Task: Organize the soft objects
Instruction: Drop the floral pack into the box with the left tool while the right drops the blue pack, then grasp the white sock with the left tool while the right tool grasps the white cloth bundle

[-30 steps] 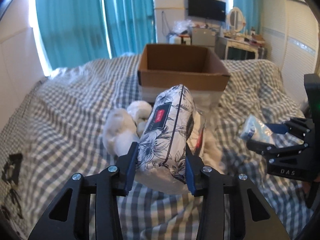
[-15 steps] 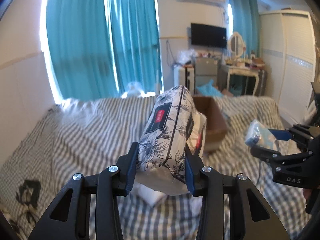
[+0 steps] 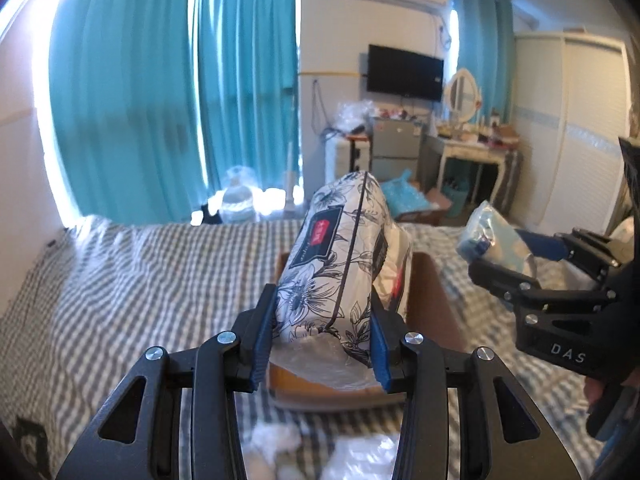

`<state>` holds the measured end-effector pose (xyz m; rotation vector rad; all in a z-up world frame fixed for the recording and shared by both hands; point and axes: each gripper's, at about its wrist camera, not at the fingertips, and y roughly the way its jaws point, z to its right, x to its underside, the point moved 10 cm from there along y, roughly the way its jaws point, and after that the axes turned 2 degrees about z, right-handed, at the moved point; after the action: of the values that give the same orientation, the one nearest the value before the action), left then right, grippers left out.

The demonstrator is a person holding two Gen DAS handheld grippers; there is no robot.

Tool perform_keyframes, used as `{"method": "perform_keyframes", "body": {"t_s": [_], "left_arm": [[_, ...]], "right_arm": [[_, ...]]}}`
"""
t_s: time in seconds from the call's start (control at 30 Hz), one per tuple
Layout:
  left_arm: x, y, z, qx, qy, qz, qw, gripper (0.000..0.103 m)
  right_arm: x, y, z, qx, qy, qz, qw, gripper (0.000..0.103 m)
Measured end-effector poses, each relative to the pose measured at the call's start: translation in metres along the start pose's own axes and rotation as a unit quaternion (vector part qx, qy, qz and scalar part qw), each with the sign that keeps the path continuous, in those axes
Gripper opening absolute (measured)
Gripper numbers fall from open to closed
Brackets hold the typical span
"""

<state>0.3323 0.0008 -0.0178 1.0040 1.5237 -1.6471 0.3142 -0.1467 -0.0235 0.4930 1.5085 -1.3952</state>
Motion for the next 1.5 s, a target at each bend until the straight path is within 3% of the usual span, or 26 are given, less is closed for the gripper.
{"method": "perform_keyframes", "body": {"t_s": [0.3, 0.37, 0.43, 0.5, 0.77, 0.87, 0.93, 1.13, 1.2, 1.33, 1.5], "left_arm": [[0.045, 0.090, 0.005, -0.033, 0.046, -0.056, 0.9968, 0.048], [0.049, 0.098, 0.006, -0.049, 0.055, -0.060, 0.9955, 0.055], [0.052, 0.097, 0.005, -0.052, 0.057, -0.054, 0.9956, 0.073], [0.048, 0.094, 0.002, -0.049, 0.052, -0.047, 0.9963, 0.076], [0.019, 0.034, -0.004, -0.063, 0.047, -0.018, 0.9967, 0.076], [-0.003, -0.019, -0.007, -0.070, 0.059, 0.012, 0.9957, 0.078], [-0.015, -0.050, -0.009, -0.074, 0.063, 0.031, 0.9948, 0.090], [-0.040, -0.149, -0.006, -0.079, 0.097, 0.081, 0.9888, 0.091], [-0.038, -0.173, -0.004, -0.074, 0.110, 0.087, 0.9874, 0.091], [-0.019, -0.197, 0.001, -0.060, 0.113, 0.076, 0.9889, 0.091], [0.034, -0.190, 0.005, -0.028, 0.079, 0.018, 0.9963, 0.091]], "right_arm": [[0.019, 0.105, 0.018, -0.040, 0.047, -0.051, 0.997, 0.061], [0.023, 0.113, 0.018, -0.053, 0.051, -0.049, 0.996, 0.061], [0.028, 0.114, 0.020, -0.054, 0.053, -0.045, 0.996, 0.067], [0.027, 0.108, 0.024, -0.051, 0.053, -0.034, 0.997, 0.080], [0.012, 0.040, 0.033, -0.026, 0.048, -0.004, 0.999, 0.088], [-0.002, -0.005, 0.031, -0.019, 0.043, 0.013, 0.999, 0.092], [-0.013, -0.033, 0.029, -0.015, 0.043, 0.026, 0.999, 0.094], [-0.031, -0.120, 0.011, -0.018, 0.034, 0.043, 0.998, 0.098], [-0.030, -0.140, 0.002, -0.027, 0.034, 0.039, 0.998, 0.103], [-0.017, -0.169, -0.020, -0.025, 0.008, 0.036, 0.999, 0.103], [0.030, -0.172, -0.043, -0.011, -0.010, 0.007, 1.000, 0.103]]}}
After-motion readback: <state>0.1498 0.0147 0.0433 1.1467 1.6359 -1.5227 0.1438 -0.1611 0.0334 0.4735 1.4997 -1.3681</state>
